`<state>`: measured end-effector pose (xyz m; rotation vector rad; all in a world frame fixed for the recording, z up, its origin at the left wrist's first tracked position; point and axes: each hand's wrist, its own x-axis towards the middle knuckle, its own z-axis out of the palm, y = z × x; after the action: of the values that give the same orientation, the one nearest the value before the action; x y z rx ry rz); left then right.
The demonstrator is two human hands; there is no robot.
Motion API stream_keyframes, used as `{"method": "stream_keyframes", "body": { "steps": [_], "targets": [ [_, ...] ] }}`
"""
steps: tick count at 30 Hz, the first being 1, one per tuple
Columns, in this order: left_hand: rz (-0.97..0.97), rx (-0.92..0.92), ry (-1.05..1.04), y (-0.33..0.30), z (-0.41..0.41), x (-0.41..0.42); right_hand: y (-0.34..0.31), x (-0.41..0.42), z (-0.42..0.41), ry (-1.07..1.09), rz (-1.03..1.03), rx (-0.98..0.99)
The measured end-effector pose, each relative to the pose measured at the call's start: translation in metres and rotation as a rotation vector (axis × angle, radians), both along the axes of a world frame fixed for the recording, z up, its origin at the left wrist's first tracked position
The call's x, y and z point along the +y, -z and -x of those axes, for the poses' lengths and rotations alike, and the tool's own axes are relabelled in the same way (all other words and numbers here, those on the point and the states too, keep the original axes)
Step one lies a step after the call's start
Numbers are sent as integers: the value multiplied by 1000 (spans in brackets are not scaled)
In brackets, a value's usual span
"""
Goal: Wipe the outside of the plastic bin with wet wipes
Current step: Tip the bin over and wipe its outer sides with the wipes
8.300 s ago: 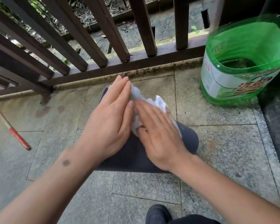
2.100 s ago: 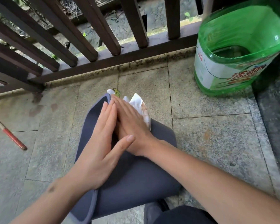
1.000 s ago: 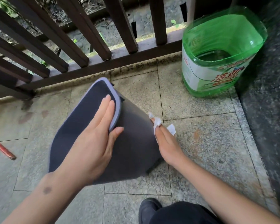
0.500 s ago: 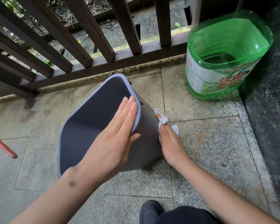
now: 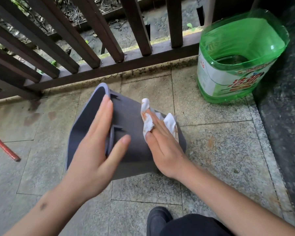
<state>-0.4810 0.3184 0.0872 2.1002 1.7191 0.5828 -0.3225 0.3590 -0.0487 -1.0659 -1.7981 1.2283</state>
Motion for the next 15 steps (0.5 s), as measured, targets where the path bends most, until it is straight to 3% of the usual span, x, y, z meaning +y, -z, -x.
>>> {"method": "stream_keyframes", "body": {
  "steps": [4,11,15],
  "targets": [
    [9,16,-171,-8,17,2,-10,2,21,-73,-65,-87],
    [-7,465,-27,-23,37,-3,2,-8,16,-144,-118,-131],
    [12,494,-82,-21,43,-7,4,-15,34,-239,-241,-227]
  ]
}}
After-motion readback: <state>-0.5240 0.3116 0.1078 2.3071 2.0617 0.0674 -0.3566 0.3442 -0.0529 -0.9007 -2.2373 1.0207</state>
